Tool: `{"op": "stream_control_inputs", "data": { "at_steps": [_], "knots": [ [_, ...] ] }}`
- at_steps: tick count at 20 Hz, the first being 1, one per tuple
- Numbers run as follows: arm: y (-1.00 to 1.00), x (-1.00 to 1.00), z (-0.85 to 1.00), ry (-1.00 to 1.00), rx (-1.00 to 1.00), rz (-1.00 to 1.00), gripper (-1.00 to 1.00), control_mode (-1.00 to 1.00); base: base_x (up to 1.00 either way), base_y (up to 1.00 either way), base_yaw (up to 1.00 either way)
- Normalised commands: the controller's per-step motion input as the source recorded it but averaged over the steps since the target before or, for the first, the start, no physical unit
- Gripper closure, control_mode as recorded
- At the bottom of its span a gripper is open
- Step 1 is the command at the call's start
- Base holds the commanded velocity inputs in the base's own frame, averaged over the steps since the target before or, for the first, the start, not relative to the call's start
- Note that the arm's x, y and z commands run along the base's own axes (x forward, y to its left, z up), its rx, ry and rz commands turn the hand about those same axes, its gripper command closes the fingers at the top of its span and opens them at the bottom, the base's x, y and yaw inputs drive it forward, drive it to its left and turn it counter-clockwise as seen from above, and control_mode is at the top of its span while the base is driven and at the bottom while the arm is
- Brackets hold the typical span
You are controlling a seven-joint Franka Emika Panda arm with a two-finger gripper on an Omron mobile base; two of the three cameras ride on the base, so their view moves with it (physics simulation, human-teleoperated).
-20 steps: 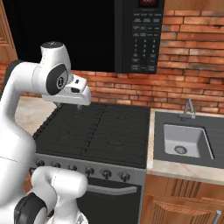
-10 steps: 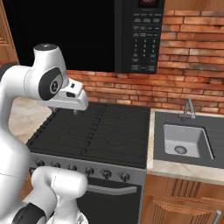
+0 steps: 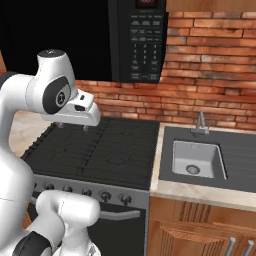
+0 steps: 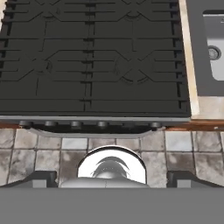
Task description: Place the pan on the rear left burner on the stove. Then place the tomato and the onion in the pan and turn on the rear left burner.
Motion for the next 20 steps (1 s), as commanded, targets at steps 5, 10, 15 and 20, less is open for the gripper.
{"op": "stream_control_inputs", "data": {
  "at_steps": [5,10,15,20],
  "knots": [
    [0.00,0.00,0.00,0.00,0.00,0.00,-1.00,1.00,0.00,-0.66,-0.02],
    [0.00,0.00,0.00,0.00,0.00,0.00,-1.00,1.00,0.00,-0.70,-0.01],
    [0.00,0.00,0.00,0.00,0.00,0.00,-1.00,1.00,0.00,-0.69,-0.01],
    [0.00,0.00,0.00,0.00,0.00,0.00,-1.00,1.00,0.00,-0.67,0.00]
  ]
}}
